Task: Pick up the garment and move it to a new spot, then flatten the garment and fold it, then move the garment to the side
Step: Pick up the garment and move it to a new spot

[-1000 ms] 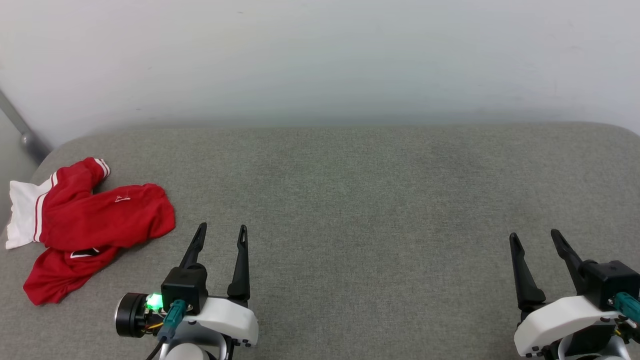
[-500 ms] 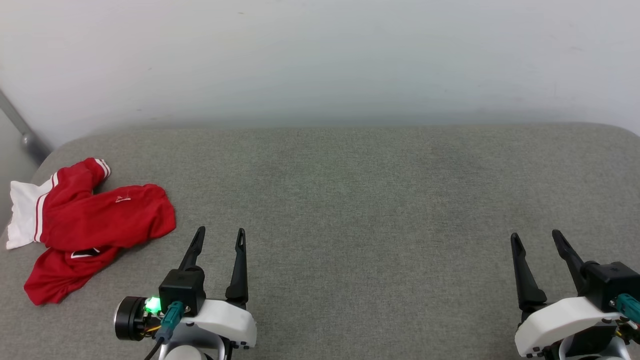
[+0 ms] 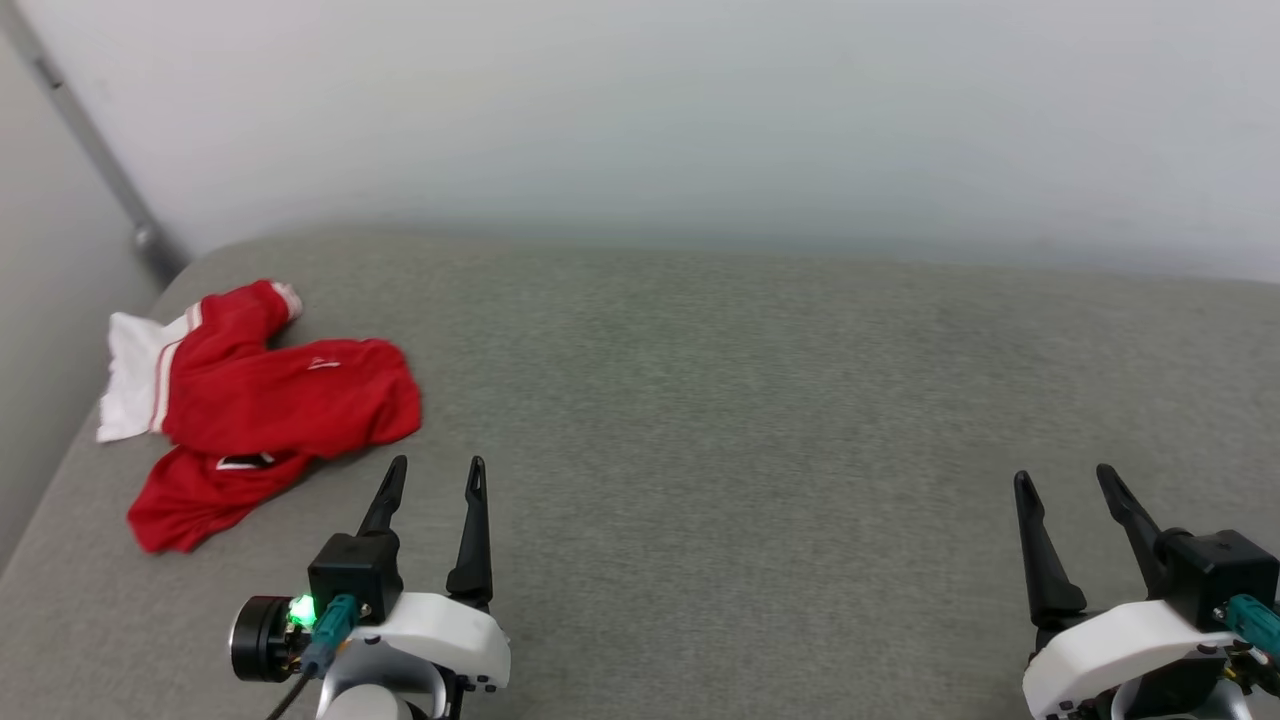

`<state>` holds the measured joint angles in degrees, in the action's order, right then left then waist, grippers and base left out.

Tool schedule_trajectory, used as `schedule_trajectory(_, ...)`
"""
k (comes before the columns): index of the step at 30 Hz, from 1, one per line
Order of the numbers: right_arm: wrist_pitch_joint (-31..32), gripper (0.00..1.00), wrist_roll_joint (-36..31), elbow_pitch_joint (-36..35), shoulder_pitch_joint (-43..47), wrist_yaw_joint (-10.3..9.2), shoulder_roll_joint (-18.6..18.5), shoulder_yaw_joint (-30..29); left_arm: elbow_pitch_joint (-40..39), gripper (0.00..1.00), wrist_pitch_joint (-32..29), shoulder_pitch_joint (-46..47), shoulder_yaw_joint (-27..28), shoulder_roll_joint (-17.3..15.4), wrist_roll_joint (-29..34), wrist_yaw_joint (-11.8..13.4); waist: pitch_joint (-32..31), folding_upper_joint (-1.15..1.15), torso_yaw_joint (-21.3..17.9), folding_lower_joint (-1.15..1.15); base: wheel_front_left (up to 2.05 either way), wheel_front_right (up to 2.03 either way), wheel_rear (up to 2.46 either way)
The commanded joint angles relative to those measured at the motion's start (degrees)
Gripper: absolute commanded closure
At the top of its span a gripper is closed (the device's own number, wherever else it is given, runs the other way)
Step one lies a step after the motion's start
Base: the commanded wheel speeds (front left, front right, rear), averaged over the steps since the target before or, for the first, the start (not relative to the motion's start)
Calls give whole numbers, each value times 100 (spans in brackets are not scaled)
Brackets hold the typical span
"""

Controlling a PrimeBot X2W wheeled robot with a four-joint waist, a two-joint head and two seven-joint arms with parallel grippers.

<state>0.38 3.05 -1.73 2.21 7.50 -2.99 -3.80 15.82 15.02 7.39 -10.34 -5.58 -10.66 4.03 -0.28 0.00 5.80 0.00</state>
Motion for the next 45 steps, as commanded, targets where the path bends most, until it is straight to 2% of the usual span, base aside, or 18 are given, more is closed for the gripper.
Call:
schedule_trajectory(1, 5, 0, 12, -53, 12, -2, 17, 25, 28, 0, 21, 71, 41, 0, -70, -20, 43, 0, 333, 0, 0, 0, 0)
schedule_trajectory(14, 51, 0, 33, -201, -89, -2, 16, 376, 18, 0, 20, 23, 284, -8, -265, 35, 116, 0, 1739, 0, 0, 0, 0)
schedule_trajectory(18, 66, 0, 9, -210, -107, -2, 16, 530, -40, 0, 20, -25, 373, -12, -278, 52, 140, 0, 2054, 0, 0, 0, 0)
schedule_trajectory(25, 50, 0, 30, -263, -132, -2, 15, 695, -143, 0, 20, -115, 476, -27, -302, 52, 162, 0, 2384, 0, 0, 0, 0)
schedule_trajectory(36, 58, 0, -17, -188, -247, -2, 14, 804, -158, 0, 14, -29, 512, -44, -285, -1, 223, 0, 2436, 0, 0, 0, 0)
schedule_trajectory(40, 99, 0, -28, -248, -271, -2, 14, 784, -145, 0, -100, 307, 492, -132, -299, -61, 339, 0, 2371, 0, 0, 0, 0)
schedule_trajectory(45, 185, 0, -123, -380, -454, -2, -7, 828, -155, 0, -462, 1149, 541, -299, -435, -234, 697, 0, 2072, 0, 0, 0, 0)
